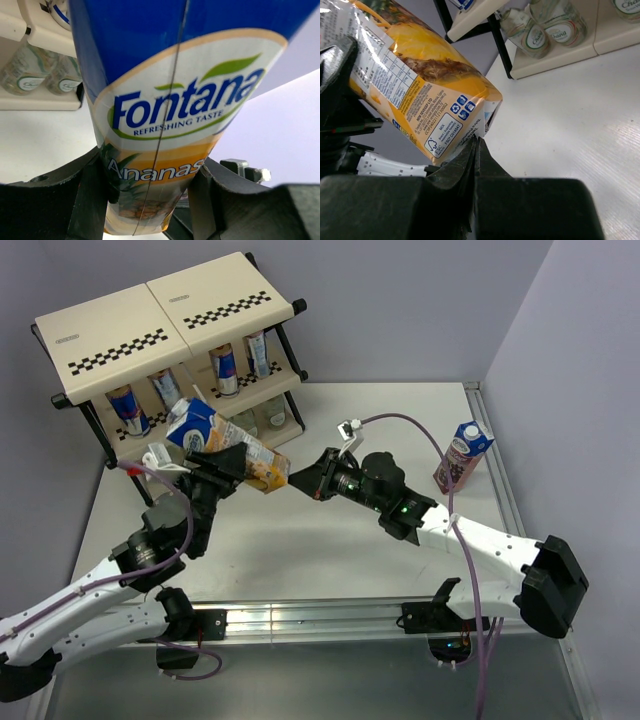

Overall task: Place and organize the beverage onto the shelf
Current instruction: Pick up the drink from the center of the board.

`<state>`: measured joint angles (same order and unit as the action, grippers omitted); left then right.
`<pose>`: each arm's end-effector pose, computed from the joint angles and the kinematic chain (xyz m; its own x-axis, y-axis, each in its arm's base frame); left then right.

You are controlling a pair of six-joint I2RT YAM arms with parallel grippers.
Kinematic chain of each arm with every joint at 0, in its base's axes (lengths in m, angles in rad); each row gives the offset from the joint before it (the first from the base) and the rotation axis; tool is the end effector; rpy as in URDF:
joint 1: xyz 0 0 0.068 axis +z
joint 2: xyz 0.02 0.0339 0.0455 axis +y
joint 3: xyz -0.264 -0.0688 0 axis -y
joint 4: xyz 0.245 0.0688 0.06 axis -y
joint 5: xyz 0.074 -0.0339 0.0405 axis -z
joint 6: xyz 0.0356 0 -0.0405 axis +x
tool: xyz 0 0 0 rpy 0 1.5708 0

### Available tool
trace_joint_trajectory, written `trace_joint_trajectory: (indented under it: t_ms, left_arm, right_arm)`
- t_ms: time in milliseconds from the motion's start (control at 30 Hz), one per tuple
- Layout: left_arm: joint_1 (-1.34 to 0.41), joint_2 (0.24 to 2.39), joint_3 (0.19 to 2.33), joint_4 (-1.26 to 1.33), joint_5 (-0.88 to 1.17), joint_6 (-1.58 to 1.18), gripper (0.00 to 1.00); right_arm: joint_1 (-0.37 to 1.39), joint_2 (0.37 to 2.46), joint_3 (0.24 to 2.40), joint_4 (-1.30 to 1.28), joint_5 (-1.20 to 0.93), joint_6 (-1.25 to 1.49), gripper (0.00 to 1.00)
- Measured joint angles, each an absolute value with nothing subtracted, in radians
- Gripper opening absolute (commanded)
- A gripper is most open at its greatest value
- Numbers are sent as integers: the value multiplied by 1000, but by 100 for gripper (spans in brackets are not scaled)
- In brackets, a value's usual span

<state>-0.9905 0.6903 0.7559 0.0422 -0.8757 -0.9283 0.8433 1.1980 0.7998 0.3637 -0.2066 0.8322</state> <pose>0.1069 -0.1131 0.3680 -0.0583 -0.8463 -0.5296 0.1173 0.5210 -0.8455 0.1819 0.2153 0.3159 -0.6567 0.3507 -0.6676 -0.5669 0.3542 0.7437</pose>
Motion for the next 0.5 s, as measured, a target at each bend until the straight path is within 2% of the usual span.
trace_joint_trajectory:
  t_ms: [100, 200, 467, 500]
  left_arm:
    - [-992, 733, 840, -32, -871, -883, 0]
    - [-997, 770, 905, -65, -848, -829, 0]
    - [-1014, 785, 1057, -162, -822, -629, 0]
    - [-1014, 797, 1090, -169, -822, -593, 0]
  right_arm:
    - [845, 1190, 801, 341, -186, 830, 0]
    - [846, 1159, 800, 318, -167, 829, 11]
    - [848, 1030, 787, 279, -120, 790, 22]
    - [848, 1015, 782, 266, -113, 781, 26]
